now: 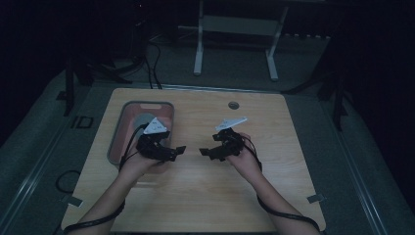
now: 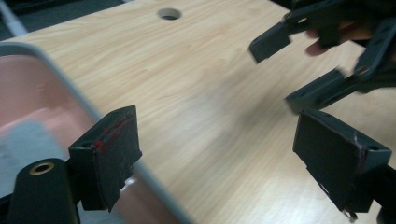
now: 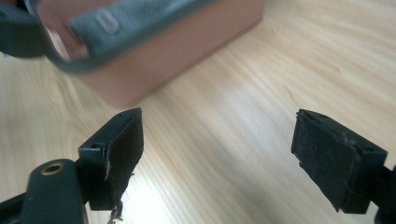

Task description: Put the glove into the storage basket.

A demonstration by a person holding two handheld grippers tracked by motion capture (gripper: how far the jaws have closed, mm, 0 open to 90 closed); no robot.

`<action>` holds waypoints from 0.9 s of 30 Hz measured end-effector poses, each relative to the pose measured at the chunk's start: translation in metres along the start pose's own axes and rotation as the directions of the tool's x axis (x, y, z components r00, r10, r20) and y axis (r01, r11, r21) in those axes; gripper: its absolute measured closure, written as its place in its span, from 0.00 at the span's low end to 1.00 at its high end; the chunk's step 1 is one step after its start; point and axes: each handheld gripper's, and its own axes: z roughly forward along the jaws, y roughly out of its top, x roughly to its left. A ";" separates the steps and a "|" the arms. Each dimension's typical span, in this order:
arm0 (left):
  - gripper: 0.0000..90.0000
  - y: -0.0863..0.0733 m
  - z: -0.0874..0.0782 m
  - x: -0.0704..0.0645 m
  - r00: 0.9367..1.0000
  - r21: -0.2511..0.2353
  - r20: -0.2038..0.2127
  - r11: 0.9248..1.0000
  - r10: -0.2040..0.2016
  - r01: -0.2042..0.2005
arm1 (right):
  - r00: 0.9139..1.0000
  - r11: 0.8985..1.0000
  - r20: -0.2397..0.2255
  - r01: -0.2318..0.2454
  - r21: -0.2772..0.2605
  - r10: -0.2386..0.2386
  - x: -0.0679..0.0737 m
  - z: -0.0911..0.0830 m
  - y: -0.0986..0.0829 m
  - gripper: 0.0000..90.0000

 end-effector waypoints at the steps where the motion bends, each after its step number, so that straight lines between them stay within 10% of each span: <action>1: 0.17 -0.001 0.002 -0.004 1.000 0.006 0.008 1.000 0.017 -0.017 | 1.000 1.000 0.012 -0.004 0.003 0.004 -0.001 0.000 -0.005 0.19; 14: 0.17 -0.020 0.036 -0.041 0.986 -0.013 0.160 0.999 0.041 -0.039 | 1.000 1.000 -0.009 -0.023 0.021 0.023 -0.006 0.002 -0.057 0.19; 27: 0.17 -0.047 0.065 -0.058 0.975 0.027 0.217 0.998 0.046 -0.053 | 1.000 1.000 0.020 -0.008 -0.020 0.008 -0.013 -0.001 -0.087 0.19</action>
